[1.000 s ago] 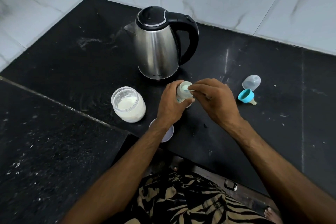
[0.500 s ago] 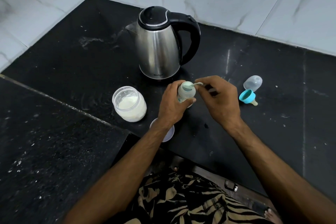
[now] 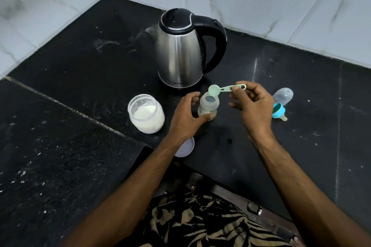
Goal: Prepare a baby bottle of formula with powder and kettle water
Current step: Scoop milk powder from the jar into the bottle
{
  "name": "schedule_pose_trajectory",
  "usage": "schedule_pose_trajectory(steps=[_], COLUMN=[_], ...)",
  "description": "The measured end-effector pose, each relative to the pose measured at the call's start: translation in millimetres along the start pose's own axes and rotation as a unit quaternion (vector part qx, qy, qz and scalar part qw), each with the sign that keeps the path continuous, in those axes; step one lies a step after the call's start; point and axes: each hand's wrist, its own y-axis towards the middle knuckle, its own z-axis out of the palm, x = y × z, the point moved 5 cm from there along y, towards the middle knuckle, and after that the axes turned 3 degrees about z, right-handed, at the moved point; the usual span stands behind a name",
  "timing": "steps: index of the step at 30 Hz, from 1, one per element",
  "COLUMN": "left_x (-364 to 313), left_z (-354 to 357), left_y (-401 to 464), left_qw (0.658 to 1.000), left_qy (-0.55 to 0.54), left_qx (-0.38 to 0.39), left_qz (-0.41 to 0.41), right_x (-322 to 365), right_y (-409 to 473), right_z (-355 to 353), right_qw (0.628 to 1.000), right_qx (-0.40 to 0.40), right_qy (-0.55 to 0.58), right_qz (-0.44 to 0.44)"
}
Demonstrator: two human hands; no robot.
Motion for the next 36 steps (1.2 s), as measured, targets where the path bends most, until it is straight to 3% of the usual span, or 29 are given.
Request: schedule_pose_trajectory(steps=[14, 25, 31, 36], left_x=[23.0, 38.9, 43.5, 40.1], left_z=[-45.9, -67.7, -70.2, -71.4], left_y=[-62.4, -76.4, -76.2, -75.9], left_qw=[0.997, 0.997, 0.998, 0.998], left_qy=[-0.071, -0.062, -0.056, -0.063], left_qx=[-0.002, -0.001, 0.011, 0.009], left_qz=[-0.034, -0.039, -0.029, -0.022], right_x=[5.2, -10.1, -16.2, -15.1], right_y=[-18.0, -38.5, -49.4, -57.3], right_z=[87.9, 163.6, 177.8, 185.6], right_qw=[0.990, 0.966, 0.923, 0.904], right_qx=[0.137, 0.189, 0.212, 0.212], right_qy=[0.004, -0.142, -0.282, -0.333], right_qz=[-0.024, -0.105, -0.154, -0.166])
